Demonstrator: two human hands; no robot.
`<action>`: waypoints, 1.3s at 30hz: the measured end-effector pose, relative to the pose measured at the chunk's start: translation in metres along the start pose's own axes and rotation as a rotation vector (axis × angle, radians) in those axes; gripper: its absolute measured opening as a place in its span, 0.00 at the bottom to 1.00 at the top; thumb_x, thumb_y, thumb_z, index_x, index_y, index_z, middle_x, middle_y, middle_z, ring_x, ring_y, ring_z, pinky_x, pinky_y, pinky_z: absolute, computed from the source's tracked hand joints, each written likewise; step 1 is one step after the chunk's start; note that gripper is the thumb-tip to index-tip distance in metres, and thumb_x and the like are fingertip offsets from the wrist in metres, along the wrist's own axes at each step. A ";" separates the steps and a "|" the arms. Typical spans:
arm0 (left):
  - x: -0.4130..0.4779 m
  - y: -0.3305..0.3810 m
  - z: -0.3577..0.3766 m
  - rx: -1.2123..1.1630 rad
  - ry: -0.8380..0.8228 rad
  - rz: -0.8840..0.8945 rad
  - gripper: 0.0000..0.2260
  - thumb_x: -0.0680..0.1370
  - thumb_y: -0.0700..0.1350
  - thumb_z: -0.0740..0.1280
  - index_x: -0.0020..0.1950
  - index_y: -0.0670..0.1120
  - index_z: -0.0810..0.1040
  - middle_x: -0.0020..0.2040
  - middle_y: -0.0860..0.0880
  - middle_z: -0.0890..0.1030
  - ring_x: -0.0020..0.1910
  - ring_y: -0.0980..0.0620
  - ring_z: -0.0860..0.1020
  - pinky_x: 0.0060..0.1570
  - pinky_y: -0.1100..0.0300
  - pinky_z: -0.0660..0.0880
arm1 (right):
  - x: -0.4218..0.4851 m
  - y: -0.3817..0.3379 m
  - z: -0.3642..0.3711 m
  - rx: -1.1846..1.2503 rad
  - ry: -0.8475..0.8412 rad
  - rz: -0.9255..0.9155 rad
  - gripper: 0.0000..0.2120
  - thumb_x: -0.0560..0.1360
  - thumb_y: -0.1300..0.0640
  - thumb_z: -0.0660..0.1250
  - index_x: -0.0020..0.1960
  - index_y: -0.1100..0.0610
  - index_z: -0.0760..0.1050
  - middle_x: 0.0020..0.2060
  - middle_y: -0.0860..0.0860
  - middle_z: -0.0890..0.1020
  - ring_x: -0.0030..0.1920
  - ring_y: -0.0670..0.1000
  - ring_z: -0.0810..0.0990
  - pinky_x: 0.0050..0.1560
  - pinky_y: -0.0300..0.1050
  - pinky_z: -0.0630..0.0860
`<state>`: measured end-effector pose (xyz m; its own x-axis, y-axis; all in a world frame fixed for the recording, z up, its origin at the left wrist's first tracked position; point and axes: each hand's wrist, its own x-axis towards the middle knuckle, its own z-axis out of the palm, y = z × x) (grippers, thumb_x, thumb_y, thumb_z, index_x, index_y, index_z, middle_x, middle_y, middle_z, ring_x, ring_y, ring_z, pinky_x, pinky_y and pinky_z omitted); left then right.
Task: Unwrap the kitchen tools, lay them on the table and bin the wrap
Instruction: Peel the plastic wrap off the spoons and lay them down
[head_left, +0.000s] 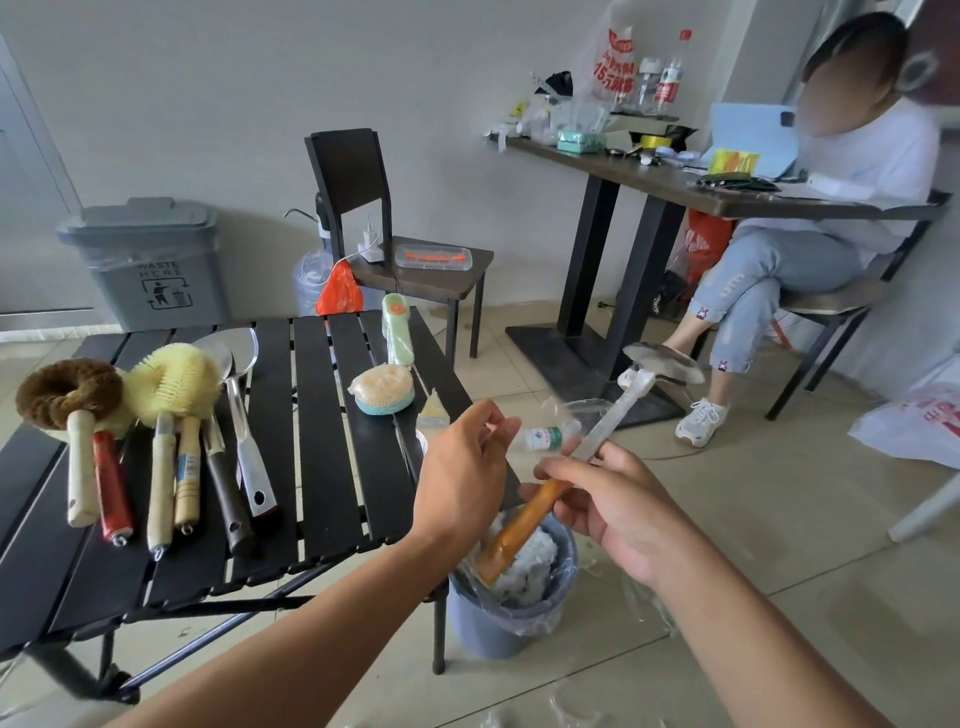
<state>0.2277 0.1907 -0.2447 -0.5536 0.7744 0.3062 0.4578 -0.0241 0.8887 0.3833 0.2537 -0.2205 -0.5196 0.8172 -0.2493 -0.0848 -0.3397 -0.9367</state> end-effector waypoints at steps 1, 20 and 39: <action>0.001 -0.001 -0.001 0.008 -0.003 0.008 0.14 0.86 0.54 0.64 0.42 0.52 0.73 0.29 0.59 0.77 0.23 0.58 0.69 0.24 0.68 0.63 | 0.001 -0.002 -0.003 -0.018 0.003 0.011 0.18 0.79 0.69 0.72 0.66 0.66 0.71 0.47 0.62 0.88 0.48 0.65 0.90 0.30 0.40 0.80; 0.024 0.021 -0.046 0.623 -0.253 0.406 0.18 0.86 0.56 0.64 0.43 0.44 0.75 0.34 0.48 0.80 0.33 0.41 0.77 0.36 0.46 0.78 | 0.001 -0.028 -0.021 0.044 -0.193 0.022 0.10 0.81 0.71 0.65 0.54 0.59 0.69 0.53 0.70 0.86 0.54 0.69 0.87 0.33 0.41 0.83; -0.001 0.025 -0.005 -0.147 -0.349 -0.095 0.23 0.74 0.75 0.69 0.56 0.58 0.81 0.36 0.54 0.85 0.33 0.59 0.82 0.32 0.69 0.76 | -0.011 -0.004 0.005 -0.421 -0.248 -0.059 0.25 0.73 0.53 0.79 0.66 0.42 0.77 0.47 0.51 0.89 0.48 0.52 0.89 0.38 0.42 0.79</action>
<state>0.2358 0.1864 -0.2213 -0.3071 0.9455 0.1084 0.2973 -0.0129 0.9547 0.3854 0.2438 -0.2125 -0.7157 0.6763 -0.1745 0.2038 -0.0368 -0.9783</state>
